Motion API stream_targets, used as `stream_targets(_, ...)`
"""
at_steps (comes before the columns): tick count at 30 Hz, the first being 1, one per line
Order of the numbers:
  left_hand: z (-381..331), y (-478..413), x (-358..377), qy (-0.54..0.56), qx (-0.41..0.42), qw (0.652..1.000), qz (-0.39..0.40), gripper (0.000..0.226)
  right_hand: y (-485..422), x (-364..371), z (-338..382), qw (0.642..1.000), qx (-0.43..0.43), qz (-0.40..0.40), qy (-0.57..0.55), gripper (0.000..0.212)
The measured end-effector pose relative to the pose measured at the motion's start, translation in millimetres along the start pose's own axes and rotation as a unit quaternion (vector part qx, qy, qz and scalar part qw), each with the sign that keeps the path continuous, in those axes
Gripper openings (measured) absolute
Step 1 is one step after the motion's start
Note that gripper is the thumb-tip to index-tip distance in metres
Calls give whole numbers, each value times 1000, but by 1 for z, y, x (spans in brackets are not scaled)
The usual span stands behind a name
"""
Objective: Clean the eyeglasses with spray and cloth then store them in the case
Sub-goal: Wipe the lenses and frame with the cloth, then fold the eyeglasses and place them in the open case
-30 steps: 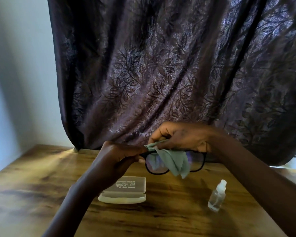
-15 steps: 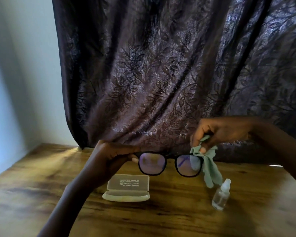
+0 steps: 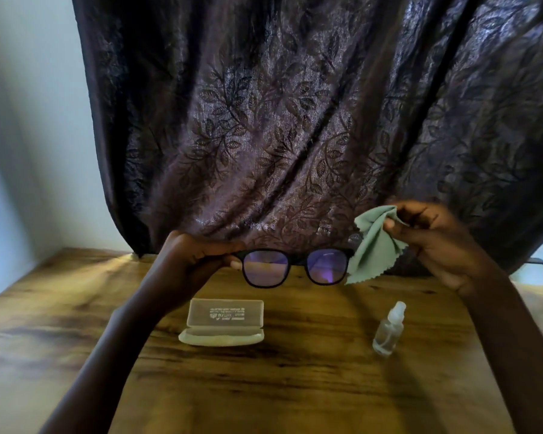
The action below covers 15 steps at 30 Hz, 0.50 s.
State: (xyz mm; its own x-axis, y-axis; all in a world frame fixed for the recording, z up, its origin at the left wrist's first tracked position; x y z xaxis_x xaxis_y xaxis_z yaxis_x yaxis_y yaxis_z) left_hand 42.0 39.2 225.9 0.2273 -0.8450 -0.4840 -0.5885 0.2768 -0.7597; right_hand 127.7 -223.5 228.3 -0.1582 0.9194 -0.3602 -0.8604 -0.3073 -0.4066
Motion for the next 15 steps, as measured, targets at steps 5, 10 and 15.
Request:
stream_targets(5,-5,4,4,34,17,999,-4,57,49,-8,-45,986,93,-130,45,20)
stream_targets(10,0,8,13,67,-10,998,16,67,113,2,-103,936,189,-115,275,15)
stream_targets(15,1,15,20,59,-19,998,21,43,159,37,-155,837,257,72,477,19)
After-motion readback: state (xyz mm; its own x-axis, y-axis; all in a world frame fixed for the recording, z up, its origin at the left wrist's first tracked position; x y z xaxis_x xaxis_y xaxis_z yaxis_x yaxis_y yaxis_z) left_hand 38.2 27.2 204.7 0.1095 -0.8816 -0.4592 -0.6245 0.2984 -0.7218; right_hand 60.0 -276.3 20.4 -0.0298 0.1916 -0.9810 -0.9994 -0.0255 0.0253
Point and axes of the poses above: each hand's wrist, its own y-axis away from the middle knuckle, its own x-axis out of the palm, z = x × y, the point moved 8 cm from there along -y, towards the middle knuckle, and after that the axes turned 13 degrees about y, right-handed, at the moved point
